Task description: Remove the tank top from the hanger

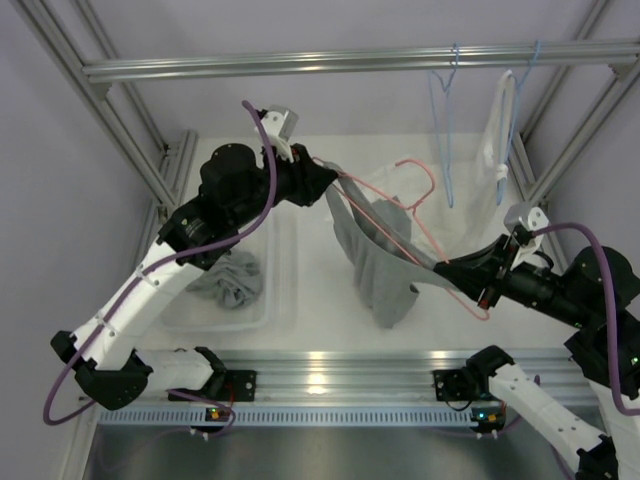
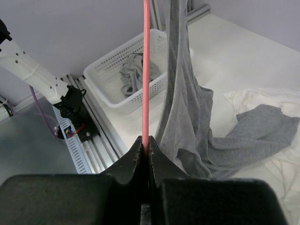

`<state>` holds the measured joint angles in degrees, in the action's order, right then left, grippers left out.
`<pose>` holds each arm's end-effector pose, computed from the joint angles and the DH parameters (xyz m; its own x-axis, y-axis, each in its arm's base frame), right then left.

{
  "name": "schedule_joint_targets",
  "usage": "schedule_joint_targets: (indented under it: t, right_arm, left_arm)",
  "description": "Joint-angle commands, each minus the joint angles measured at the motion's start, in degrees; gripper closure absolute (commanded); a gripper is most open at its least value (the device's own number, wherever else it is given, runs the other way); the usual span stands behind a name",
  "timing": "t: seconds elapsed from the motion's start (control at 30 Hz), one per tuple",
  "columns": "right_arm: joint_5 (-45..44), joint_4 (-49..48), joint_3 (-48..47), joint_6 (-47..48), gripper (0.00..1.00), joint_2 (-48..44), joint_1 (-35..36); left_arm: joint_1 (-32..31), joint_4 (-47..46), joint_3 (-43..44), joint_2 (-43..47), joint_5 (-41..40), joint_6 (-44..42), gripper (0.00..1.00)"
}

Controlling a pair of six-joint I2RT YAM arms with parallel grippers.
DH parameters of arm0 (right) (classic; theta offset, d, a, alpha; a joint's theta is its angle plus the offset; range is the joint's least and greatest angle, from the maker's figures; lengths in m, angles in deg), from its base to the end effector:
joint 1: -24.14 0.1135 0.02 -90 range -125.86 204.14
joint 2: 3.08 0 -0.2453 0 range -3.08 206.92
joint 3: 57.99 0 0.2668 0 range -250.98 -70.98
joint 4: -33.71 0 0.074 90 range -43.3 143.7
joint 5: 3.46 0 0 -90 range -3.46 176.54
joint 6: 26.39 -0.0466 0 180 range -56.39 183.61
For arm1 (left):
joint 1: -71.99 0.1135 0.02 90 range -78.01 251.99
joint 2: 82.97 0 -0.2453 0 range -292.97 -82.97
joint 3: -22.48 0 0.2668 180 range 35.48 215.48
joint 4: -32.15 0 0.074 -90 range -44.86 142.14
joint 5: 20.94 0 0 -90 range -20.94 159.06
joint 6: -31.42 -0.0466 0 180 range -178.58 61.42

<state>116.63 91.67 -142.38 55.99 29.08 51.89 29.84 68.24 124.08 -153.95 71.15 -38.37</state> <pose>0.0683 0.0623 0.4436 -0.1995 0.0247 -0.9796 -0.8252 0.5349 0.1816 0.2136 -0.1957 0.4698 -0.3073 -0.1875 -0.9330 0.6302 0.6945 -0.3472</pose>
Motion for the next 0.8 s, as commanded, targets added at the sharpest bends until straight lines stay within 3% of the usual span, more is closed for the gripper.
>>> schedule_joint_targets:
  t: [0.0, 0.1, 0.13, 0.17, 0.37, 0.47, 0.5, 0.6, 0.77]
  right_arm:
    - [0.2, -2.9, -2.0, -0.6, 1.00, 0.8, 0.8]
    - [0.3, -3.0, -2.2, -0.7, 1.00, 1.0, 0.7]
    - [0.3, -3.0, -2.3, -0.8, 1.00, 1.0, 0.7]
    - [0.4, -3.0, -2.4, -0.8, 1.00, 0.8, 0.7]
    - [-0.7, -2.8, -2.3, -0.9, 1.00, 0.6, 0.7]
    - [-0.8, -2.8, -0.9, -0.3, 1.00, 0.5, 0.8]
    - [-0.8, -2.8, -0.6, -0.1, 1.00, 0.4, 0.8]
    - [-0.4, -2.3, 1.3, 0.8, 1.00, -0.8, 0.8]
    - [2.5, -2.4, 2.8, 1.4, 1.00, -1.3, 0.7]
  left_arm:
    - [0.1, -0.9, 2.4, 0.5, 2.3, 0.0, 0.68]
    - [0.1, -0.9, 2.1, 0.4, 3.6, 0.1, 0.63]
    - [0.1, -0.9, 2.1, 0.3, 3.9, 0.1, 0.72]
    - [0.1, -0.9, 2.1, 0.2, 4.2, 0.1, 1.00]
    - [0.1, -0.9, 2.0, -0.3, 3.5, 0.1, 1.00]
    - [0.1, -0.9, 1.3, 0.6, -1.3, 1.1, 1.00]
    - [0.1, -0.8, 0.6, 1.6, -7.6, 1.7, 1.00]
    - [0.1, 0.3, 0.0, 3.2, -16.6, 3.1, 1.00]
    - [0.1, 1.9, 0.6, 2.1, -19.8, 2.5, 1.00]
